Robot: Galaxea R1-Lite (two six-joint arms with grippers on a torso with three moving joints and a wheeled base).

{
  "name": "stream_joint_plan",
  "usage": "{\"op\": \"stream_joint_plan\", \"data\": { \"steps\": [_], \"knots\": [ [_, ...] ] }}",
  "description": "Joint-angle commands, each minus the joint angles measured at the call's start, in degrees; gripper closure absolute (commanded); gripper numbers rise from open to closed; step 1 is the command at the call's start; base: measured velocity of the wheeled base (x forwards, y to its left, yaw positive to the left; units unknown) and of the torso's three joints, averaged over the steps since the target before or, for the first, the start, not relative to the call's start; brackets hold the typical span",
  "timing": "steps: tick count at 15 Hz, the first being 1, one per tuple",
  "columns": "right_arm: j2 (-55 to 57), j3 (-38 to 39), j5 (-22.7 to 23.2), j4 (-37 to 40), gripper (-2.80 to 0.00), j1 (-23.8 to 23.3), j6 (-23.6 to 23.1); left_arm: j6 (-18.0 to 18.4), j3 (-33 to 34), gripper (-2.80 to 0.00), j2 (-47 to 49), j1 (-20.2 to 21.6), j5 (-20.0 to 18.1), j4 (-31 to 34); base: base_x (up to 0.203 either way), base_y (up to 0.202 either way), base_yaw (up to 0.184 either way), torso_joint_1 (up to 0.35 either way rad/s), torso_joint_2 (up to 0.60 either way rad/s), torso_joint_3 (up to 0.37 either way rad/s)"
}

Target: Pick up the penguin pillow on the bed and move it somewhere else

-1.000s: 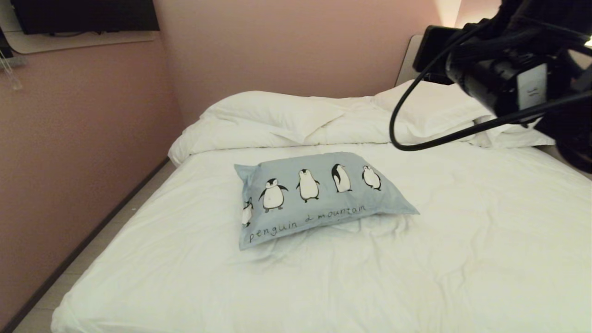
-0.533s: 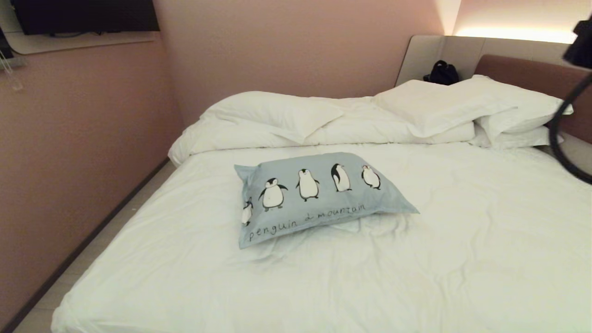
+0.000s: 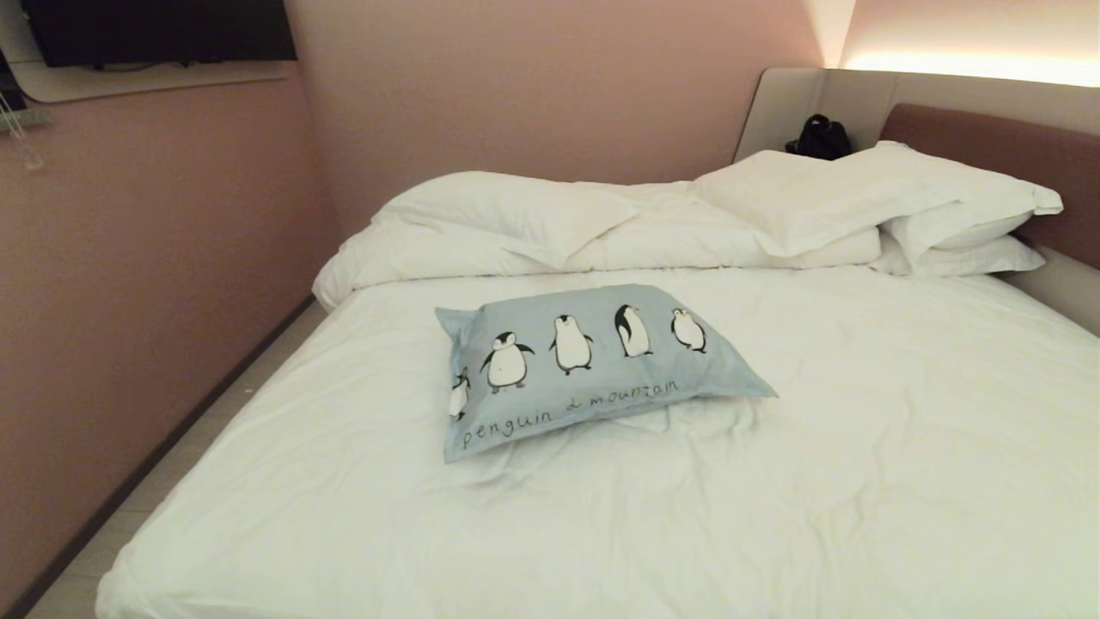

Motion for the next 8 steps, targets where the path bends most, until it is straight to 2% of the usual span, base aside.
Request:
{"op": "stream_joint_plan", "data": {
  "steps": [1,5,8],
  "knots": [
    [-10.2,5.0,-0.8,0.9,0.0,-5.1,-1.2,0.0,0.0,0.0,0.0,0.0,0.0,0.0,0.0,0.0,0.0,0.0,0.0,0.0],
    [-16.6,8.2,-4.5,1.2,0.0,-13.3,-2.0,0.0,0.0,0.0,0.0,0.0,0.0,0.0,0.0,0.0,0.0,0.0,0.0,0.0],
    [-21.7,9.0,-4.7,1.2,0.0,-17.7,-4.0,0.0,0.0,0.0,0.0,0.0,0.0,0.0,0.0,0.0,0.0,0.0,0.0,0.0]
  ]
}}
